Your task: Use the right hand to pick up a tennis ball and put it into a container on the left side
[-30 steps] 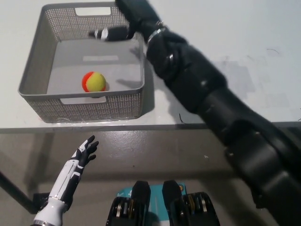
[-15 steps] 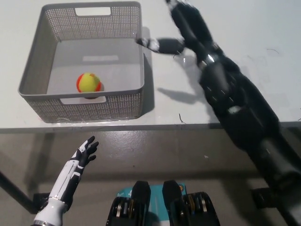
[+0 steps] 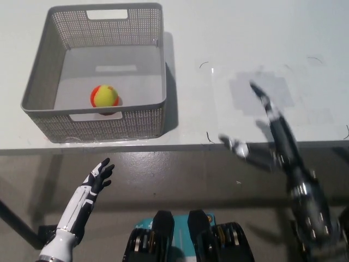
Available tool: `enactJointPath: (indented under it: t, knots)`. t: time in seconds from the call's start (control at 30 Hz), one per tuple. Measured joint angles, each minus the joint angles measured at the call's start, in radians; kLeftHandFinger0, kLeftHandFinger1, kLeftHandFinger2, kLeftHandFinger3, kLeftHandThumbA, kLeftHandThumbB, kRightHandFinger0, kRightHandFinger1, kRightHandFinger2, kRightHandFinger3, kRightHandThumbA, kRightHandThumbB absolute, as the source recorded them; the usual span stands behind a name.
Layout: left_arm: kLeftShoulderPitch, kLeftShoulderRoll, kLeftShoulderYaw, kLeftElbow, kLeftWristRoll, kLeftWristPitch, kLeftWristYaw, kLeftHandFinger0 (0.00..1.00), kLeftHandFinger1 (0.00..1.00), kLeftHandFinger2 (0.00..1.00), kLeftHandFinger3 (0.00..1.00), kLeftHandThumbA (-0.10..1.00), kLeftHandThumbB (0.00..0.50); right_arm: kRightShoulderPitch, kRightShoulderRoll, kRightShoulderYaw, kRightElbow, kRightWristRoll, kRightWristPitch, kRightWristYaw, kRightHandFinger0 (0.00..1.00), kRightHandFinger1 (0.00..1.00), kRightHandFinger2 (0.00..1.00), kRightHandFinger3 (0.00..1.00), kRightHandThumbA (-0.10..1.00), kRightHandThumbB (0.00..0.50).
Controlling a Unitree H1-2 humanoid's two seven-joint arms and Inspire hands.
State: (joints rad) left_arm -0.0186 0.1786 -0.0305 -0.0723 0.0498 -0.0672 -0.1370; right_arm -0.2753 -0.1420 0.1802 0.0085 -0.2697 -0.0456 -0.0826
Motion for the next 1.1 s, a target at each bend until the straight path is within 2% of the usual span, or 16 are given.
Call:
enactJointPath:
  t: [0.13,0.27,0.37,0.63,0.7,1.1]
  knots:
    - [0.0,0.0,0.0,0.0,0.0,0.0,0.0,1.0,1.0,1.0,1.0,1.0,0.171,0.121,0.017,-0.013,0.005,0.081,-0.045,0.018,1.0,1.0,1.0,1.0,1.0,0.248]
    - [0.001,0.0,0.001,0.0,-0.001,-0.001,0.0,1.0,1.0,1.0,1.0,1.0,0.162,0.194,0.029,-0.027,0.013,0.158,-0.095,0.045,1.0,1.0,1.0,1.0,1.0,0.204]
    - [0.001,0.0,0.002,-0.001,-0.001,-0.002,0.0,1.0,1.0,1.0,1.0,1.0,0.152,0.226,0.041,-0.042,0.021,0.218,-0.124,0.07,1.0,1.0,1.0,1.0,1.0,0.201]
    - [0.003,0.001,0.002,-0.001,-0.001,-0.005,0.0,1.0,1.0,1.0,1.0,1.0,0.15,0.246,0.048,-0.055,0.038,0.296,-0.167,0.116,1.0,1.0,1.0,1.0,1.0,0.242]
    - [0.007,0.001,0.002,-0.002,-0.001,-0.005,0.0,1.0,1.0,1.0,1.0,1.0,0.157,0.246,0.048,-0.055,0.051,0.299,-0.173,0.12,1.0,1.0,1.0,1.0,1.0,0.276]
    - [0.009,0.001,0.002,-0.002,0.0,-0.005,0.0,1.0,1.0,1.0,1.0,1.0,0.166,0.239,0.051,-0.055,0.059,0.301,-0.175,0.14,1.0,1.0,1.0,1.0,1.0,0.293]
